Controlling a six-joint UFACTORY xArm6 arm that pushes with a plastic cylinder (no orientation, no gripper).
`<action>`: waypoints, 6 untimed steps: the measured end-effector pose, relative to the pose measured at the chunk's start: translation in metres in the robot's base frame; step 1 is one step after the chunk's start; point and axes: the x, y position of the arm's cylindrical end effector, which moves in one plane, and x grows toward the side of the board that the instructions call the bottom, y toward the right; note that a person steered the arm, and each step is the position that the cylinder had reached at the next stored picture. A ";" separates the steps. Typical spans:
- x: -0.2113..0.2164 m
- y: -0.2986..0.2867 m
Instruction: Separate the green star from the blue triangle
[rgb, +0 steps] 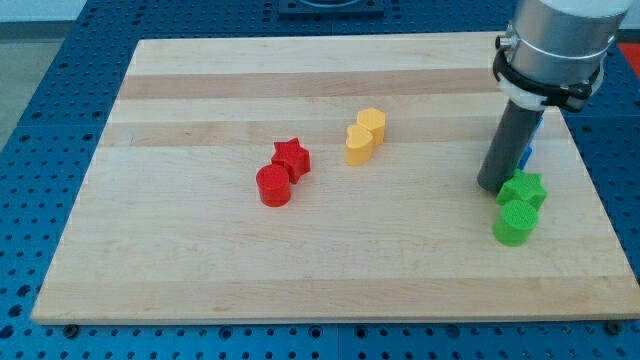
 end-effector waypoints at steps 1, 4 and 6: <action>0.000 0.008; -0.023 0.044; 0.008 -0.006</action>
